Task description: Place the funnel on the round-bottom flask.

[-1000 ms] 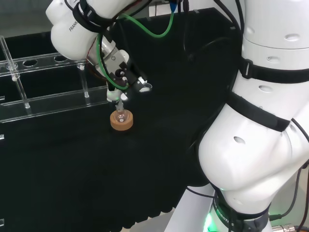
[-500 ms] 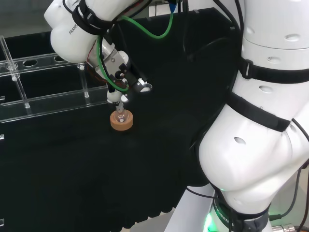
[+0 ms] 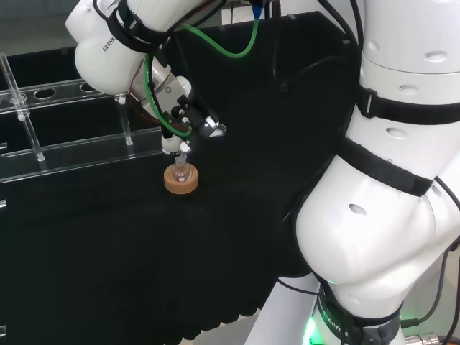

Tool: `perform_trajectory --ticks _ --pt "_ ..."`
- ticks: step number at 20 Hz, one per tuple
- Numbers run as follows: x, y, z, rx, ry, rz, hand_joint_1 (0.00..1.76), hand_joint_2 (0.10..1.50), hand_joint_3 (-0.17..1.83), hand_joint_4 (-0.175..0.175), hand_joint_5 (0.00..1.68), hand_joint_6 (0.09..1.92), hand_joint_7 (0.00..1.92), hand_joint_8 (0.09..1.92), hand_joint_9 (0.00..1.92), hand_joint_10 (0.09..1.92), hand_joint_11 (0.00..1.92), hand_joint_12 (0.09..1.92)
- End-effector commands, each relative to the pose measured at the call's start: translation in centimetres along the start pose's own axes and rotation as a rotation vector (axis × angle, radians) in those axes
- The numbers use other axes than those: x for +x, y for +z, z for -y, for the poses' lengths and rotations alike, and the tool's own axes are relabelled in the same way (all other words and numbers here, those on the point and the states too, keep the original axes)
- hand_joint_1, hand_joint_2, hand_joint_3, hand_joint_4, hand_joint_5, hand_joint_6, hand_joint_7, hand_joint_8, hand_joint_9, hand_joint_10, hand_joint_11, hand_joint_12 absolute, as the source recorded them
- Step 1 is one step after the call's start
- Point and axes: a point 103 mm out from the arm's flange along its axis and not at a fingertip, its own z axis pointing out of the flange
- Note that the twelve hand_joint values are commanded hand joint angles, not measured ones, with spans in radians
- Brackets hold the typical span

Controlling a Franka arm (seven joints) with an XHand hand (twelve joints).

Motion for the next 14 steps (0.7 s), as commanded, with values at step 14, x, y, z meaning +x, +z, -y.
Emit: perform_trajectory --ticks 14 --pt "1.5 -0.1 0.4 -0.008 -0.017 0.021 0.77 0.70 0.57 -0.040 0.51 0.71 0.57 0.79 0.83 0.55 0.56 1.31"
